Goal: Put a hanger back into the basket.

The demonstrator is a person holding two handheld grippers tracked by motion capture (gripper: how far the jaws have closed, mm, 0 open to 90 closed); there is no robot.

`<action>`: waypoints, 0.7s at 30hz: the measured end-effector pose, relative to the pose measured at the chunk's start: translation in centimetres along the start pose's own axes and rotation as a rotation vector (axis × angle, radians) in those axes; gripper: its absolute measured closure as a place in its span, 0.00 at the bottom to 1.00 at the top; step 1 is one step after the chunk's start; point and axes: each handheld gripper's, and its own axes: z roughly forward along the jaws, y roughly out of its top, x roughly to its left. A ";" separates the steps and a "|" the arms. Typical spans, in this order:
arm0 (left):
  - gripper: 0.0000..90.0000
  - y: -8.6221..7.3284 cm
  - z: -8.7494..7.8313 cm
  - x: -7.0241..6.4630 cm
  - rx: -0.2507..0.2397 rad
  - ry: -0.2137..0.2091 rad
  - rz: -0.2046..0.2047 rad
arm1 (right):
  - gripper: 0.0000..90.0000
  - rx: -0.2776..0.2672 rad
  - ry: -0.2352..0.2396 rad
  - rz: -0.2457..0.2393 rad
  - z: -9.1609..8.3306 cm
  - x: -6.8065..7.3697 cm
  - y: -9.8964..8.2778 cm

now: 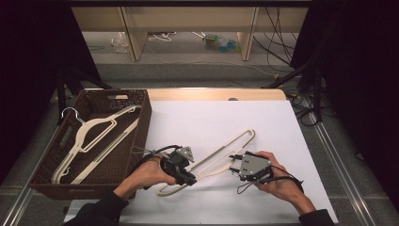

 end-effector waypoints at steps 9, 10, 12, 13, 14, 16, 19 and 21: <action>0.89 -0.2 -0.5 0.2 -0.027 0.003 0.005 | 0.76 0.009 -0.001 -0.100 0.0 0.0 0.7; 0.89 -0.2 -0.7 0.3 -0.025 0.004 0.018 | 0.77 0.006 0.000 -0.098 -0.2 0.0 0.8; 0.89 -0.2 -0.9 0.3 -0.044 0.000 0.000 | 0.78 0.002 -0.001 -0.114 -0.4 -0.1 1.0; 0.89 -0.2 -1.0 0.4 -0.040 0.004 0.015 | 0.78 0.001 0.004 -0.117 -0.5 -0.1 1.1; 0.89 -0.3 -1.1 0.4 -0.042 0.012 0.030 | 0.79 0.006 -0.001 -0.141 -0.7 -0.2 1.2; 0.89 -0.2 -1.1 0.5 -0.049 0.018 0.030 | 0.81 0.001 0.021 -0.140 -0.9 0.0 1.5; 0.89 -0.2 -0.9 0.3 -0.055 0.031 0.041 | 0.83 0.021 0.029 -0.199 -0.9 0.0 1.9; 0.87 -0.1 -0.9 0.3 -0.061 0.048 0.057 | 0.85 0.026 0.043 -0.208 -0.8 0.3 2.1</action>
